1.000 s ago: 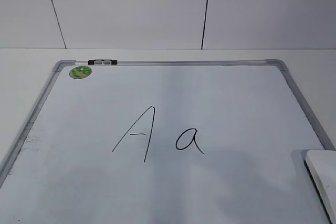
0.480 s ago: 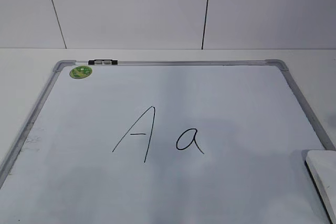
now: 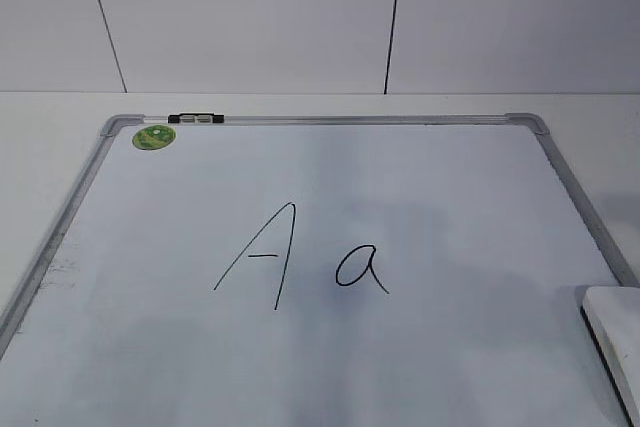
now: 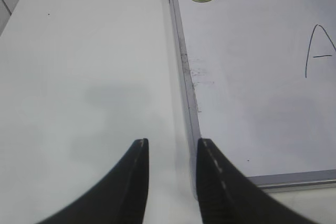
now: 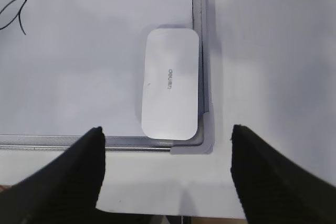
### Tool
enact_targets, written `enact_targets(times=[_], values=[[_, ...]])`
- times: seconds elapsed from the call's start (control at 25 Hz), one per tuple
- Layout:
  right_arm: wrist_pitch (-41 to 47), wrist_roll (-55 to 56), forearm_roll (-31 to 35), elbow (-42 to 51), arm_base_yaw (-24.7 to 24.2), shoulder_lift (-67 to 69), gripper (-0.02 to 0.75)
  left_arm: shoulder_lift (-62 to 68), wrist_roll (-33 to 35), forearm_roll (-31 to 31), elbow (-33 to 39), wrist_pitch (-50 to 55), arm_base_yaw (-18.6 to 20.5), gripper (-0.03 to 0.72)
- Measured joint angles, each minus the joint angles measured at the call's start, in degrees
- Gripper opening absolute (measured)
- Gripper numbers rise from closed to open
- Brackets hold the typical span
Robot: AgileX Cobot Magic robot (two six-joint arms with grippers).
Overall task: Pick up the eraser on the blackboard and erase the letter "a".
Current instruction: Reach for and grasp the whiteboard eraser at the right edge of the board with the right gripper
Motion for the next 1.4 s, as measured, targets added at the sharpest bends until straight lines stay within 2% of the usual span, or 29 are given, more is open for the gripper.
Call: enact_targets(times=[0.32, 0.56, 1.12, 1.28, 1.4], values=[[1.8, 0.3, 2.9, -0.8, 0.0, 9.8, 0.592, 0.0, 0.0, 0.0, 0.0, 0.0, 0.0, 0.235], [2.8, 2.0, 1.7, -0.8, 3.6, 15.8, 0.592, 0.0, 0.0, 0.0, 0.0, 0.0, 0.0, 0.235], [2.7, 2.4, 3.1, -0.9, 3.9, 25.7, 0.595, 0.0, 0.0, 0.0, 0.0, 0.0, 0.0, 0.235], [2.5, 2.0, 2.9, -0.9, 3.9, 28.8, 0.659, 0.0, 0.0, 0.0, 0.0, 0.0, 0.0, 0.235], [2.3, 1.6, 2.9, -1.0, 3.9, 30.6, 0.677, 0.0, 0.0, 0.0, 0.0, 0.0, 0.0, 0.235]])
